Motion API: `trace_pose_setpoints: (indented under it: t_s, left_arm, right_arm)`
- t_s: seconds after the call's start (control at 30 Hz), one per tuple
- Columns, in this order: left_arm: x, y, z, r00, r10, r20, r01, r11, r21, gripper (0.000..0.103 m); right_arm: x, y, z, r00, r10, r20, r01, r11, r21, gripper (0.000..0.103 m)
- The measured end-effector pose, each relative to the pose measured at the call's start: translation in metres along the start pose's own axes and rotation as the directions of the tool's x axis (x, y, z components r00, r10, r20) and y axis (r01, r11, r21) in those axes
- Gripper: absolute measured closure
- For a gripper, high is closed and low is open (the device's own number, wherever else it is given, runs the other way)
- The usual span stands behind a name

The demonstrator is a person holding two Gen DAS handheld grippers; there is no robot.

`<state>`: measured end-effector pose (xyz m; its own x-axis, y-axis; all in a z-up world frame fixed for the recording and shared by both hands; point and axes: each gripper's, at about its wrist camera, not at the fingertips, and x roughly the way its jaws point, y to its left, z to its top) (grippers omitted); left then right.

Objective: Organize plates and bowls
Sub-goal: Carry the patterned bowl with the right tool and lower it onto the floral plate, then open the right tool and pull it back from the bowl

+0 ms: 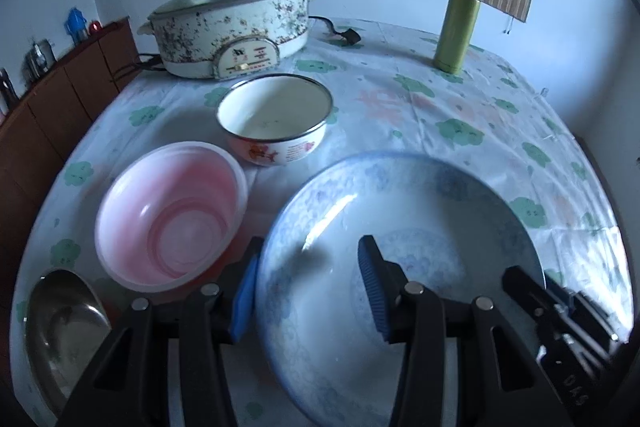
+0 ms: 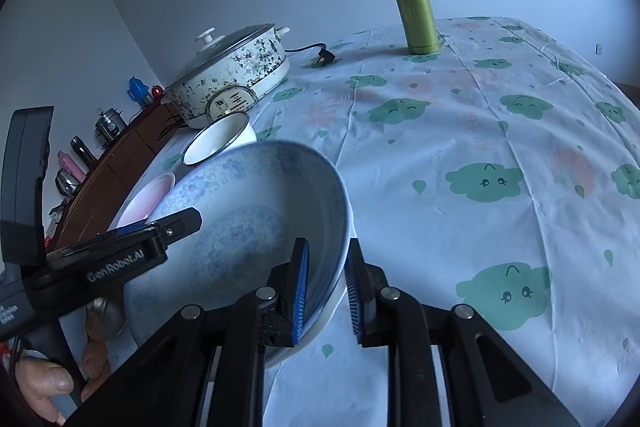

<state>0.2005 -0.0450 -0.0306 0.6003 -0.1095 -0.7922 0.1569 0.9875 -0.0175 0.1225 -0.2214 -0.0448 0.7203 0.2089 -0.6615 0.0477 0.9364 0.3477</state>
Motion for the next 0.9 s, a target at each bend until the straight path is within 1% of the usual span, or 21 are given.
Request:
trace_pose_setpoints:
  t_s: [0.03, 0.13, 0.3, 0.37, 0.43, 0.5, 0.57, 0.6, 0.63, 0.67, 0.7, 0.73, 0.77, 0.9]
  left_arm:
    - [0.002, 0.003, -0.002, 1.000, 0.014, -0.004, -0.014, 1.000, -0.007, 0.057]
    - [0.005, 0.008, -0.004, 1.000, -0.008, 0.005, 0.008, 1.000, -0.009, 0.057]
    - [-0.008, -0.001, -0.005, 0.997, 0.033, 0.066, -0.035, 0.999, 0.037, 0.056]
    - [-0.014, -0.002, -0.005, 0.994, 0.045, 0.096, -0.050, 0.998, 0.047, 0.055]
    - [-0.021, -0.003, -0.006, 0.989, 0.069, 0.130, -0.077, 0.995, 0.057, 0.052]
    - [-0.029, -0.003, -0.009, 0.984, 0.074, 0.165, -0.087, 0.994, 0.073, 0.048]
    - [-0.036, -0.003, -0.013, 0.977, 0.088, 0.196, -0.106, 0.991, 0.083, 0.038]
    - [-0.039, -0.003, -0.015, 0.973, 0.096, 0.210, -0.116, 0.990, 0.084, 0.035]
    - [-0.042, -0.002, -0.018, 0.969, 0.102, 0.226, -0.124, 0.989, 0.085, 0.031]
    - [-0.045, -0.001, -0.021, 0.964, 0.106, 0.242, -0.130, 0.988, 0.084, 0.028]
    - [-0.048, 0.000, -0.025, 0.961, 0.106, 0.256, -0.131, 0.988, 0.082, 0.028]
    - [-0.050, 0.002, -0.027, 0.958, 0.106, 0.266, -0.130, 0.988, 0.077, 0.028]
    - [-0.053, 0.003, -0.030, 0.955, 0.107, 0.277, -0.132, 0.989, 0.073, 0.028]
    - [-0.058, 0.005, -0.038, 0.946, 0.112, 0.304, -0.141, 0.987, 0.076, 0.028]
  right_arm:
    - [0.000, -0.001, 0.000, 1.000, 0.003, 0.001, -0.003, 1.000, 0.005, 0.080]
    - [-0.001, -0.004, -0.003, 0.999, 0.031, -0.009, -0.031, 0.999, 0.037, 0.080]
    - [-0.005, -0.003, -0.007, 1.000, 0.019, 0.017, -0.019, 0.999, 0.029, 0.080]
    - [-0.010, -0.003, -0.009, 0.999, 0.006, 0.047, -0.007, 1.000, 0.027, 0.080]
    - [-0.016, -0.004, -0.009, 0.996, -0.007, 0.086, 0.005, 1.000, 0.025, 0.080]
    - [-0.024, -0.004, -0.010, 0.992, -0.008, 0.125, 0.004, 1.000, 0.025, 0.080]
    - [-0.029, -0.003, -0.011, 0.987, -0.029, 0.159, 0.026, 1.000, 0.016, 0.079]
    - [-0.032, -0.002, -0.012, 0.984, -0.037, 0.175, 0.036, 0.999, 0.007, 0.077]
    - [-0.034, 0.001, -0.012, 0.981, -0.044, 0.189, 0.046, 0.999, -0.004, 0.069]
    - [-0.037, 0.003, -0.013, 0.978, -0.049, 0.203, 0.053, 0.999, -0.013, 0.058]
    - [-0.038, 0.005, -0.014, 0.975, -0.050, 0.216, 0.055, 0.998, -0.017, 0.052]
    - [-0.041, 0.006, -0.015, 0.972, -0.051, 0.230, 0.057, 0.998, -0.020, 0.042]
    - [-0.043, 0.007, -0.015, 0.969, -0.051, 0.243, 0.059, 0.998, -0.024, 0.039]
    - [-0.051, 0.011, -0.018, 0.957, -0.065, 0.282, 0.077, 0.996, -0.033, 0.039]
